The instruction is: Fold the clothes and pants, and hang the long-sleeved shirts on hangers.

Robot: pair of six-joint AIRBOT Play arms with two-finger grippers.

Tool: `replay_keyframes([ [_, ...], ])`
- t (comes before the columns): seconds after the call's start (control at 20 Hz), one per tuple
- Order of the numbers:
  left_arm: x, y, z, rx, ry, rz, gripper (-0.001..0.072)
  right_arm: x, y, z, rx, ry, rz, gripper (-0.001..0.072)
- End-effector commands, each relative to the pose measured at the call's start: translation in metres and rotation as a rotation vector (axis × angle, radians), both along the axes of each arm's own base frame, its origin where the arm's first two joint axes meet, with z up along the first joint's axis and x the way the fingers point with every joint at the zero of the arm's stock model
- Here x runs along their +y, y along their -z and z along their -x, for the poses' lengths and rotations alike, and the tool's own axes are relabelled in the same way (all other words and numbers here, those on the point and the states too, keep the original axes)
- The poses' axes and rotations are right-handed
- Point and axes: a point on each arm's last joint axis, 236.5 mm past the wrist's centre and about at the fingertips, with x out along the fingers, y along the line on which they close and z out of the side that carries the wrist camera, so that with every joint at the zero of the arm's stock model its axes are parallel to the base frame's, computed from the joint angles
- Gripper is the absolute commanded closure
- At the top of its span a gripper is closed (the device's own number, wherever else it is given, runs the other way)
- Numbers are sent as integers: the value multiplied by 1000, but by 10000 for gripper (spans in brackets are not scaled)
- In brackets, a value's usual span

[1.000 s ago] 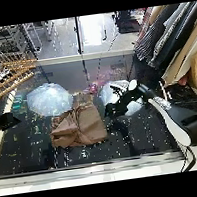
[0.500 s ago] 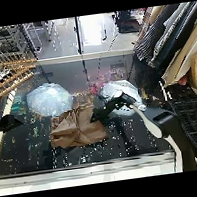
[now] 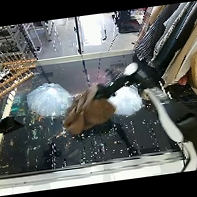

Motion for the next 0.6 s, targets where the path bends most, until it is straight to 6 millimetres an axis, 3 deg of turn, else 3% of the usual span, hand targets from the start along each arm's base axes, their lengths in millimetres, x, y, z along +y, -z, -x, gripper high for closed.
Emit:
replay_keyframes([
  [0.0, -1, 0, 2, -5, 27, -5, 693, -107, -96, -12, -133, 278, 47, 698],
  [0.15, -1, 0, 2, -5, 27, -5, 693, -216, -161, 8, -257, 515, 117, 698],
  [0.3, -3, 0, 5, 7, 36, 1, 693, -330, -185, 55, -298, 756, 299, 698],
  [0.4, -5, 1, 10, 23, 47, 9, 693, -401, -176, 102, -254, 893, 430, 698],
  [0.45, -5, 1, 11, 27, 50, 10, 693, -427, -164, 122, -211, 954, 452, 698],
  [0.55, -6, 1, 13, 33, 54, 14, 693, -472, -119, 168, -82, 1076, 455, 698],
])
